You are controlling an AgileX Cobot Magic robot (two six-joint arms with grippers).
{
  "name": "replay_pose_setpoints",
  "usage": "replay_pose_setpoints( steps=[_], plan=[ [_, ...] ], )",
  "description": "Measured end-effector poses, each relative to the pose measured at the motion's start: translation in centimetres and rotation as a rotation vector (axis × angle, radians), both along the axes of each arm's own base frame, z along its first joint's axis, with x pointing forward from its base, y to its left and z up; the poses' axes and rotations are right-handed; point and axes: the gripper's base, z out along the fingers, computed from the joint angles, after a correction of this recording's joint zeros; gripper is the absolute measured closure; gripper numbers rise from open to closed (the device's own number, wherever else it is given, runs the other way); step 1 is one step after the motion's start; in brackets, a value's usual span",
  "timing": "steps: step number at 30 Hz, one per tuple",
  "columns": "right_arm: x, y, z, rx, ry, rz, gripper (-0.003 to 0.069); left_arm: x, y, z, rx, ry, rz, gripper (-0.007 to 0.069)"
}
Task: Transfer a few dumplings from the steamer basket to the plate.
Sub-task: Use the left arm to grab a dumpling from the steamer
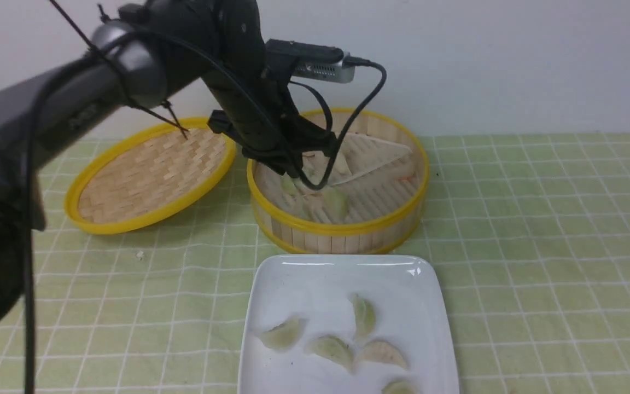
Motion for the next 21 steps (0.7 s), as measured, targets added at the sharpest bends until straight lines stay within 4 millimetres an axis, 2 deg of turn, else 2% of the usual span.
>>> replay_pose_setpoints(
  steps=[3,6,9,12,14,16,17,18,19,20,21],
  plan=[
    [0.0,0.0,0.0,0.0,-0.003,-0.001,0.0672,1.7,-0.6,-2.5,-0.003,0.002,0.038,0.034],
    [0.0,0.0,0.1,0.005,-0.005,0.0,0.0672,2.9,-0.9,-4.7,0.01,0.003,0.076,0.0251],
    [0.0,0.1,0.1,0.016,-0.007,0.001,0.0672,3.5,-1.0,-6.7,0.024,0.025,0.11,0.0216],
    [0.0,0.2,0.1,0.021,-0.007,0.001,0.0672,3.9,-1.1,-8.6,0.03,0.046,0.13,0.0216],
    [0.0,0.2,0.1,0.021,-0.007,0.001,0.0672,4.0,-1.2,-9.0,0.03,0.045,0.132,0.0237],
    [0.0,0.2,0.1,0.021,-0.007,0.001,0.0672,4.0,-1.2,-9.0,0.033,0.045,0.132,0.0302],
    [0.0,0.2,0.1,0.021,-0.007,0.001,0.0672,4.0,-1.2,-9.0,0.033,0.045,0.132,0.0311],
    [0.0,0.2,0.1,0.022,-0.007,0.002,0.0671,4.0,-1.2,-8.9,0.037,0.045,0.131,0.0386],
    [0.0,0.2,0.1,0.022,-0.007,0.002,0.0671,4.0,-1.1,-8.9,0.04,0.047,0.13,0.0411],
    [0.0,0.2,0.1,0.022,-0.007,0.002,0.0671,4.0,-1.1,-8.6,0.047,0.055,0.127,0.0517],
    [0.0,0.2,0.1,0.022,-0.007,0.002,0.0671,4.0,-1.1,-8.4,0.053,0.065,0.123,0.0571]
  ],
)
